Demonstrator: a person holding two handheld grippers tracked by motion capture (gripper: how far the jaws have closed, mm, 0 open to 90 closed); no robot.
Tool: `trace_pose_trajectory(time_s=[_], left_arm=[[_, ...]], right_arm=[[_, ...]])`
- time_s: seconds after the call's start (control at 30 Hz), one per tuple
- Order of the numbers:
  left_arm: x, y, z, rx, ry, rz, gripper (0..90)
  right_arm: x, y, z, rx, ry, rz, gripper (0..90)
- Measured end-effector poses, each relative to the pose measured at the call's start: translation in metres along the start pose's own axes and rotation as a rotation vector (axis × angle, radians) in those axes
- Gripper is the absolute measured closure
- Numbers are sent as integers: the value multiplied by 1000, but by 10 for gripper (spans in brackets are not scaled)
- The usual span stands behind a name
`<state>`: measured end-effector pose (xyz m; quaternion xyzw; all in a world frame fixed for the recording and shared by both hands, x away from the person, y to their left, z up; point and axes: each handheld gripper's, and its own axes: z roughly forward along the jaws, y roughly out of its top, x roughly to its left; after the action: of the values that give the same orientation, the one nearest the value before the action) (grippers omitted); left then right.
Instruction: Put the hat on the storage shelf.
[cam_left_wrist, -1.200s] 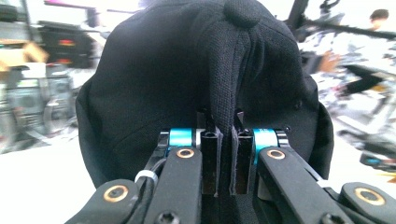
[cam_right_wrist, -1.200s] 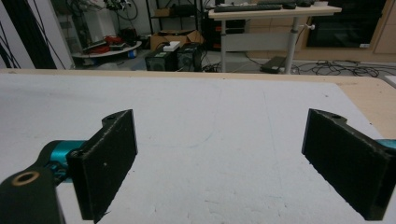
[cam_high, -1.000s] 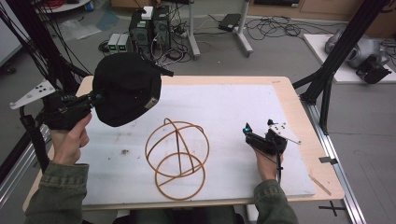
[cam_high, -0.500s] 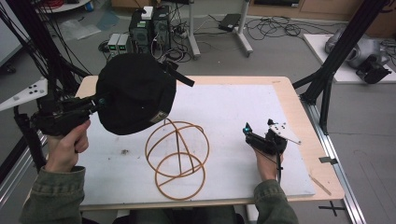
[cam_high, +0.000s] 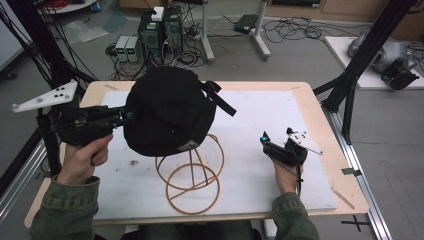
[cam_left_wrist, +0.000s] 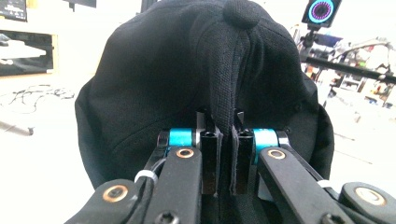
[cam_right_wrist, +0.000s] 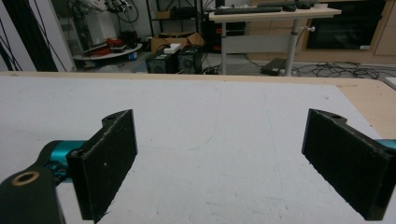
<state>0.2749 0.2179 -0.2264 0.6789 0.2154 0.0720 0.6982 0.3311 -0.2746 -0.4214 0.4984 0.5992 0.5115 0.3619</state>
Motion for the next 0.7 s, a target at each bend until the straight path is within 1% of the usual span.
trace_pose_trajectory(time_s=[0.03,0.07,0.13,0.23,0.27,0.33,0.37,0.4,0.43,0.47,0.53,0.57,0.6,0.63,0.7], left_arm=[[-1,0,3,3,-9,4,855],[-1,0,3,3,-9,4,855],[-3,0,11,30,-31,7,855],[-6,0,18,67,-29,20,855],[-6,0,18,67,-29,20,855],[-7,0,22,96,-33,23,855],[-8,0,26,131,-36,29,855],[-8,0,26,131,-36,29,855],[-10,0,28,149,-33,37,855],[-11,-1,30,178,-26,55,855],[-13,-2,34,215,-23,69,855],[-13,-2,36,232,-29,72,855],[-13,-3,40,254,-43,76,855],[-13,-3,40,254,-43,76,855],[-15,-5,44,276,-46,87,854]], right_arm=[[0,0,0,-2,-1,-3,94],[-1,0,0,-5,-2,-7,94],[-1,0,0,-5,-4,-6,94],[-1,0,0,-4,-3,-10,94],[-1,0,0,-4,-3,-10,94],[0,0,0,-3,-3,-7,94],[0,0,0,-3,-2,-5,94],[0,0,0,-4,-1,-11,94],[0,0,0,-4,-1,-11,94],[0,0,0,3,2,-9,94],[0,0,0,1,2,-9,94],[0,0,0,1,2,-9,94],[1,0,0,4,3,-7,94],[0,0,0,-1,1,-15,94],[0,0,0,-2,0,-13,94]])
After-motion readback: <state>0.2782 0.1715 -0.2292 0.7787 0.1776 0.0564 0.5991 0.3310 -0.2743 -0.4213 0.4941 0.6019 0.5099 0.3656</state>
